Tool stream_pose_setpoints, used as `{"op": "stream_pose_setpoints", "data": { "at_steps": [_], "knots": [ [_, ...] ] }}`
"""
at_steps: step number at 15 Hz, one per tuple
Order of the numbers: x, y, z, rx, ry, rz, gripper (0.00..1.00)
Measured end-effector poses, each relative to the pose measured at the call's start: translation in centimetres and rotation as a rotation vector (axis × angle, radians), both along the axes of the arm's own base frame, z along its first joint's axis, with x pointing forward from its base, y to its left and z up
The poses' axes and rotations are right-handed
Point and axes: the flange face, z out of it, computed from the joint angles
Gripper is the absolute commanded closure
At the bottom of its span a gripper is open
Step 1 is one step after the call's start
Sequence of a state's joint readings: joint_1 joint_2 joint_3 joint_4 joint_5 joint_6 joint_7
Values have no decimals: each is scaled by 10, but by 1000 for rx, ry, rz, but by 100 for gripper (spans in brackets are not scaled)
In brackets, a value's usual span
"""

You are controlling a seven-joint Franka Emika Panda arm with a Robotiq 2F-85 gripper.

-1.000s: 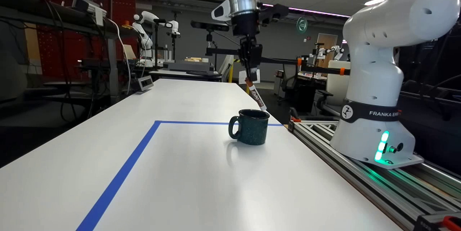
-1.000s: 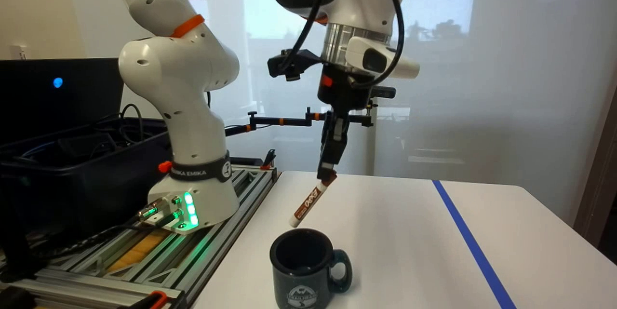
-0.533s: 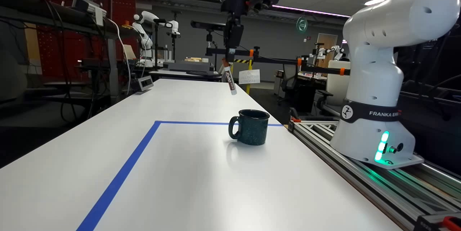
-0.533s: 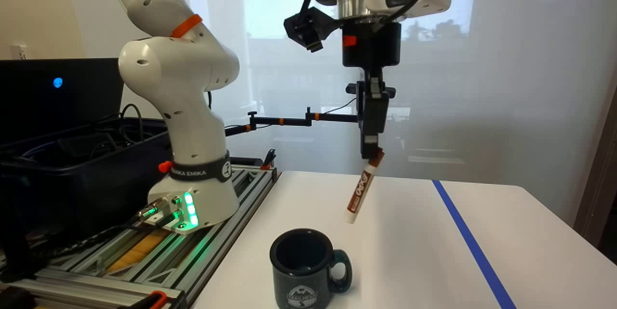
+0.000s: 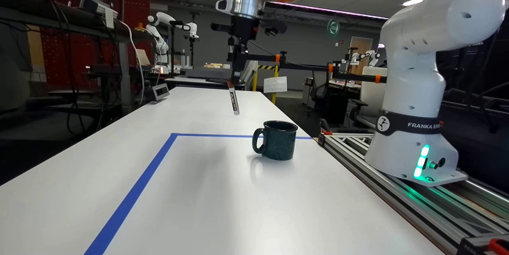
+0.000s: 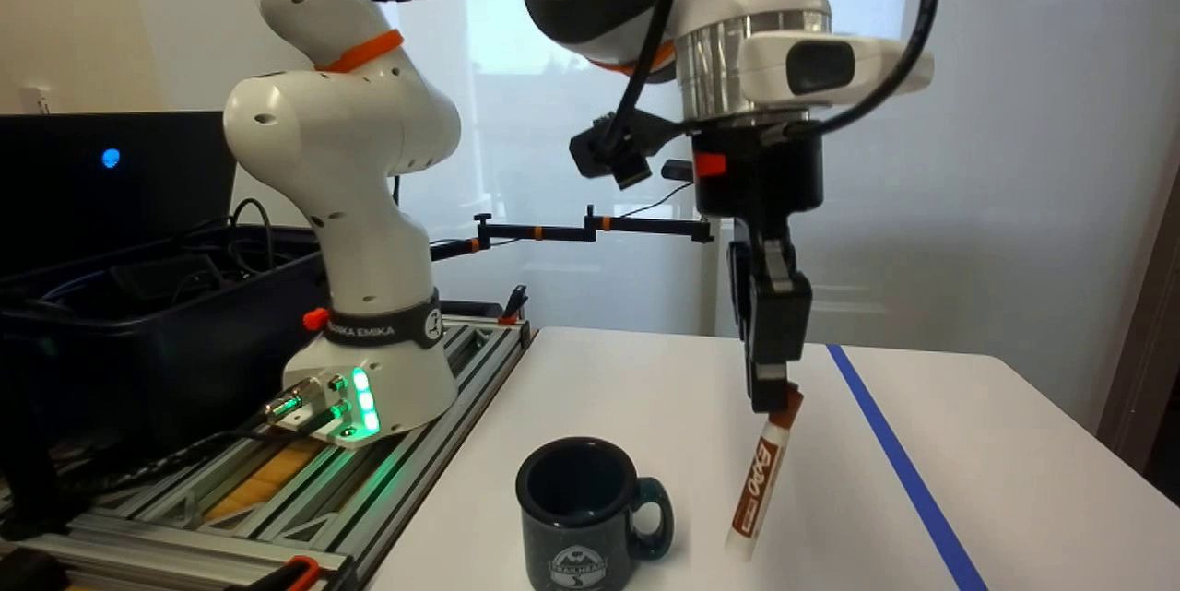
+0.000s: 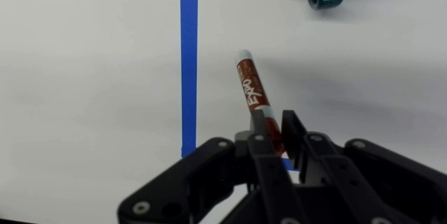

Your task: Take the marker out of the mug and put it on the table.

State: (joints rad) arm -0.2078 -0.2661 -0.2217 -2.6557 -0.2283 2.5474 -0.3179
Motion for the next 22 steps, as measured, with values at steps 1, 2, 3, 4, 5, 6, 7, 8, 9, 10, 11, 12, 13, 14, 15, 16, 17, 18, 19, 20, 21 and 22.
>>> {"op": "stream_pose_setpoints", "data": {
  "at_steps": [1,2,3,4,5,6,7,8,9,10,11,12,13,14,15,16,17,18,19,20,21,22],
  "knots": [
    [3,-5,-9,-2,12,-8,96],
    [6,-10,-18,-4,29,-19,96],
    [9,-15,-25,-10,47,-32,96],
    [13,-19,-32,-16,62,-45,96],
    [18,-23,-38,-21,77,-60,96],
    [22,-25,-45,-29,91,-72,96],
    [27,-27,-51,-36,104,-85,96],
    [30,-28,-57,-39,116,-95,96],
    [34,-29,-62,-40,127,-104,96],
    [37,-28,-67,-40,137,-105,96],
    [39,-27,-71,-40,146,-107,96],
    [41,-26,-74,-40,152,-109,96],
    [43,-25,-76,-40,157,-109,96],
    [44,-24,-77,-40,159,-108,58],
    [45,-23,-79,-40,160,-109,56],
    [45,-23,-80,-40,162,-112,50],
    [45,-23,-81,-40,163,-115,43],
    [45,-22,-81,-40,164,-117,34],
    [45,-22,-81,-40,163,-117,28],
    [46,-21,-81,-40,163,-117,19],
    [46,-20,-81,-40,162,-115,12],
    [47,-18,-80,-40,162,-114,6]
  ]
}}
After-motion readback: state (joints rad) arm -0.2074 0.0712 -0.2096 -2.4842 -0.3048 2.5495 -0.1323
